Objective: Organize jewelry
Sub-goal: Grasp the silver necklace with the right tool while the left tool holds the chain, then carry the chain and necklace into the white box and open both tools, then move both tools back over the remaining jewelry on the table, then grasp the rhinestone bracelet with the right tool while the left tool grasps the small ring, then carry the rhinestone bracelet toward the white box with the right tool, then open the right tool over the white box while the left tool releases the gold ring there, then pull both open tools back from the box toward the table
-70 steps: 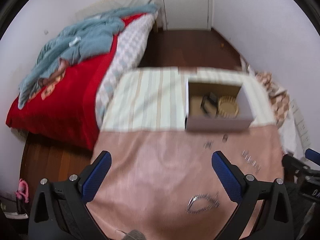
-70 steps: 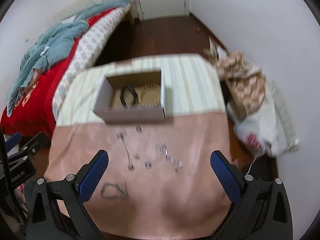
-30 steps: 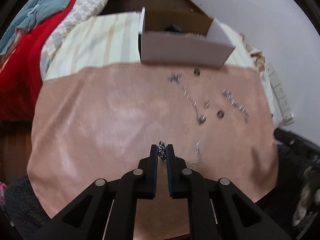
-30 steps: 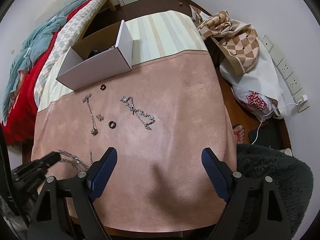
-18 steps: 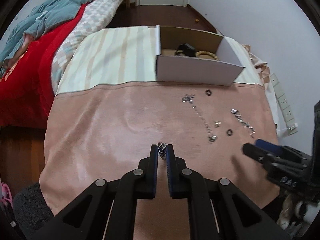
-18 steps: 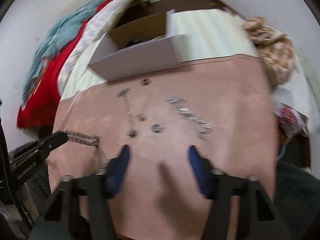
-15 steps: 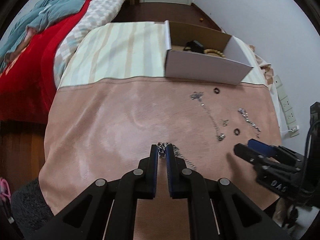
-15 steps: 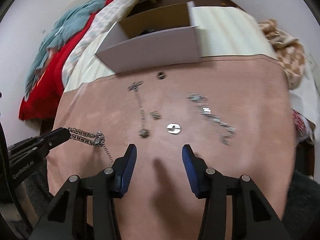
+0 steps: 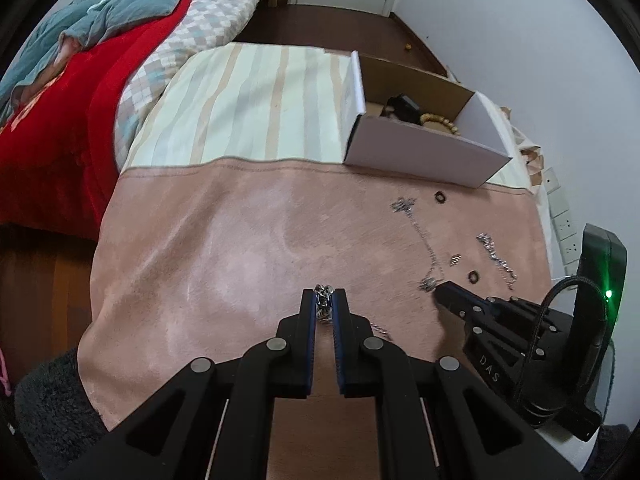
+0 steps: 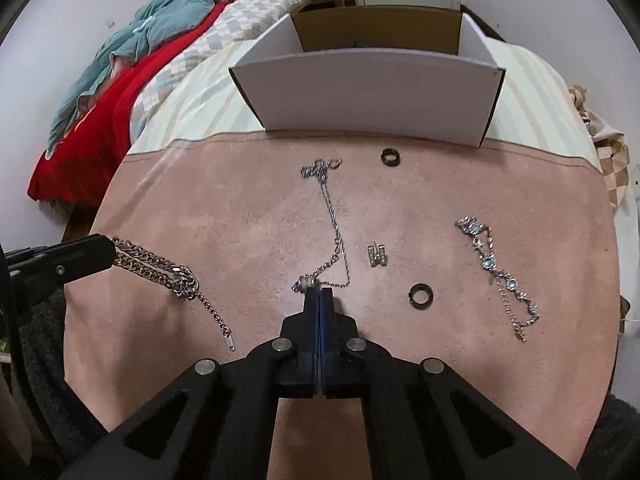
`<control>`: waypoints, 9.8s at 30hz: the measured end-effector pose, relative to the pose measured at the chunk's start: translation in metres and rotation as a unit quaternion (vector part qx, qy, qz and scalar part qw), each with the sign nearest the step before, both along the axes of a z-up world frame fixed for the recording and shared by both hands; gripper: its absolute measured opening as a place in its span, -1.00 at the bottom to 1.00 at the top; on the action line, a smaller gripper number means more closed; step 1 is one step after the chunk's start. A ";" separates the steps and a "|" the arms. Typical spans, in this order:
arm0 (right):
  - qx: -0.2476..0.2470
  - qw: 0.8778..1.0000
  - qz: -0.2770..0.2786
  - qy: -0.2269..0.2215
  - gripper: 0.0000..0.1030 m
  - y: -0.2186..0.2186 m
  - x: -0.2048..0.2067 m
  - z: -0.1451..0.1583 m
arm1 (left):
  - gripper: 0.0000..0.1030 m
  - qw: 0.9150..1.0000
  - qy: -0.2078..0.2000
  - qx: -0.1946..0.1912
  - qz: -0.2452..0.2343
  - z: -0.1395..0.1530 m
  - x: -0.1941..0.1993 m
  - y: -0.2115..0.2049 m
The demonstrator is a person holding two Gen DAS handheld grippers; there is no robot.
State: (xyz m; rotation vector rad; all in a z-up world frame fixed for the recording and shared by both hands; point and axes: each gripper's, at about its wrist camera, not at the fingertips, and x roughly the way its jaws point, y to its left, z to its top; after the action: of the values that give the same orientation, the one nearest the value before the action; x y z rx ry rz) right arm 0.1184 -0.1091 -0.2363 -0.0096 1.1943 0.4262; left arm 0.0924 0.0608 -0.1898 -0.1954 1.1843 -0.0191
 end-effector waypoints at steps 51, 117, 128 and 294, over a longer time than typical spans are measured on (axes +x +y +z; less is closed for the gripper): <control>0.077 0.994 -0.015 -0.076 -0.78 -0.022 0.021 0.133 | -0.90 0.996 -0.074 -0.045 -0.038 0.102 0.037 -0.008; -0.110 0.990 -0.083 0.012 0.99 -0.049 0.160 0.086 | 1.00 0.993 -0.029 0.113 -0.001 0.045 0.155 -0.014; -0.110 0.989 -0.097 -0.038 0.99 -0.042 0.124 0.129 | 1.00 0.987 -0.081 0.134 0.024 0.087 0.113 -0.017; -0.103 0.990 -0.090 -0.034 1.00 -0.050 0.154 0.088 | 1.00 0.991 -0.059 0.120 0.015 0.038 0.160 -0.019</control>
State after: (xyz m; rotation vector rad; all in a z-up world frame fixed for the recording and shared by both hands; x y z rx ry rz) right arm 0.2724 -0.1589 -0.1486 -0.0932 1.1556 0.1432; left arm 0.2519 0.0422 -0.1518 0.0005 1.0556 0.1374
